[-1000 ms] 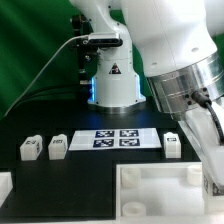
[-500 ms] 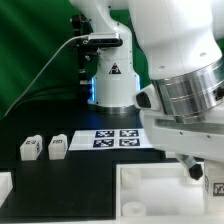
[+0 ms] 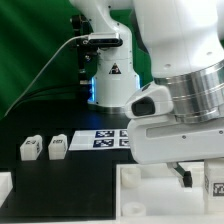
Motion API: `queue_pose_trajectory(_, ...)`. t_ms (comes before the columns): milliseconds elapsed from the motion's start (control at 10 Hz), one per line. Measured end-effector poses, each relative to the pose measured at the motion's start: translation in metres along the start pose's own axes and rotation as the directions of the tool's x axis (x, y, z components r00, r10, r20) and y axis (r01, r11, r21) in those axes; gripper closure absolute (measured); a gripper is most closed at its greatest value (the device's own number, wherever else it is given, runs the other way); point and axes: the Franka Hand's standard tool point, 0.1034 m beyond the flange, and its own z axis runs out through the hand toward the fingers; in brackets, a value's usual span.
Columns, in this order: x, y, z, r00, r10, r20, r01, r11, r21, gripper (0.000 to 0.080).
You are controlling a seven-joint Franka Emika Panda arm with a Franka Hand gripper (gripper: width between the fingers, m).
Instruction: Assemble one leg
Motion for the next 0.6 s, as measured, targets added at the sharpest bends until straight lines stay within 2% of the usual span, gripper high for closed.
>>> queue_pose_trajectory(100, 0.0036, 0.0004, -0.0022, 0.989, -0.147, -0.007, 0.147, 0.989, -0.014, 0.0151)
queue_pose_trajectory(200, 0.0068, 0.0014, -0.004, 0.975, -0.223, -0.011, 0.223, 0.975, -0.015, 0.0151)
queue_pose_trajectory(300, 0.006, 0.0007, -0.0032, 0.985, -0.171, -0.012, 0.171, 0.985, -0.009, 0.0151)
queue_pose_trajectory(500, 0.0061, 0.0009, -0.0031, 0.985, -0.175, -0.012, 0.175, 0.985, -0.009, 0.0394)
queue_pose_trajectory(600, 0.0056, 0.0007, -0.0028, 0.999, -0.041, -0.012, 0.041, 0.999, -0.001, 0.0394)
